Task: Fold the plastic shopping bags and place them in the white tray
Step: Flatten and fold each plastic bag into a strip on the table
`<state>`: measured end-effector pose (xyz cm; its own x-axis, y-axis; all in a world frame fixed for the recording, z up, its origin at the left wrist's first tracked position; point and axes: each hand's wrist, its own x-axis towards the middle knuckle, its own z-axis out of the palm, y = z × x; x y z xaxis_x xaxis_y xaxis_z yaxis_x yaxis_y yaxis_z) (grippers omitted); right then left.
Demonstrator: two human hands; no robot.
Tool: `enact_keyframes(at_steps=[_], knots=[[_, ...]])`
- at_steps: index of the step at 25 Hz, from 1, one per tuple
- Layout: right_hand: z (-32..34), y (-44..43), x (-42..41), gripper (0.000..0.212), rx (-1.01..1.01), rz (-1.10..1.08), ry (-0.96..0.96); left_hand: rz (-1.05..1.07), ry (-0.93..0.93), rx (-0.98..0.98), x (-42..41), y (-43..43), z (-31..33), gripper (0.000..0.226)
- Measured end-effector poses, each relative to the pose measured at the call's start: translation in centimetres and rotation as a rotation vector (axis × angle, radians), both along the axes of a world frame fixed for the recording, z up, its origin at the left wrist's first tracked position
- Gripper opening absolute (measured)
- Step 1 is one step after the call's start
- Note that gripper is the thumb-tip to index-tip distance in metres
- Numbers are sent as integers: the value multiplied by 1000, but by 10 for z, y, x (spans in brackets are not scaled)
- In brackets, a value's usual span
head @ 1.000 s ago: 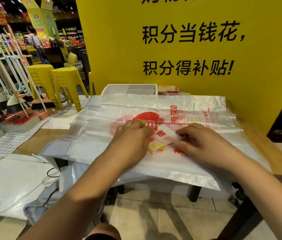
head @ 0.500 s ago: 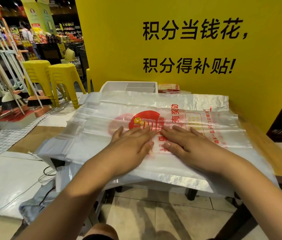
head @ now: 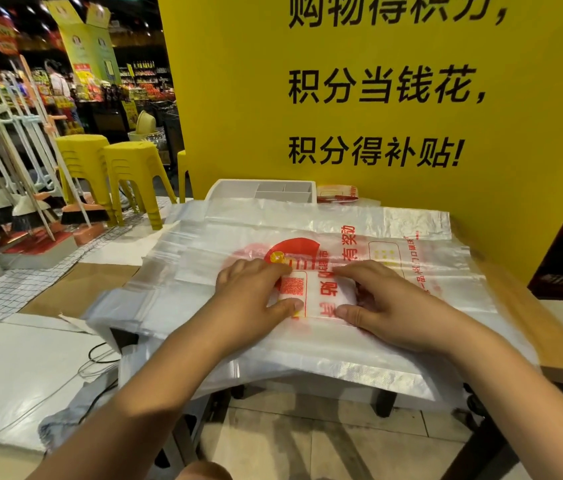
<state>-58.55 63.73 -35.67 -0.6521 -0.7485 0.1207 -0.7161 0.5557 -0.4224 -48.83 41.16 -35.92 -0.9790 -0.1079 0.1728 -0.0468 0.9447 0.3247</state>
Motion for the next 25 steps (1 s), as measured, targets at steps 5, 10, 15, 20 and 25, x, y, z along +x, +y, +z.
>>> enact_keyframes(at_steps=[5, 10, 15, 20, 25], knots=[[7, -6, 0, 77, -139, -88, -13, -13, 133, 526, -9, 11, 16, 46], [12, -6, 15, 41, -780, -302, -475, -58, 226, 1013, -14, 16, 26, 41], [23, 9, 2, 34, -790, -249, -762, -101, 220, 1185, -15, 27, 34, 38], [41, 11, -30, 37, -857, -344, -659, -42, 235, 550, -7, 22, 22, 35], [79, -11, -114, 39, -895, -517, -520, -116, 65, -54, -3, 20, -5, 46]])
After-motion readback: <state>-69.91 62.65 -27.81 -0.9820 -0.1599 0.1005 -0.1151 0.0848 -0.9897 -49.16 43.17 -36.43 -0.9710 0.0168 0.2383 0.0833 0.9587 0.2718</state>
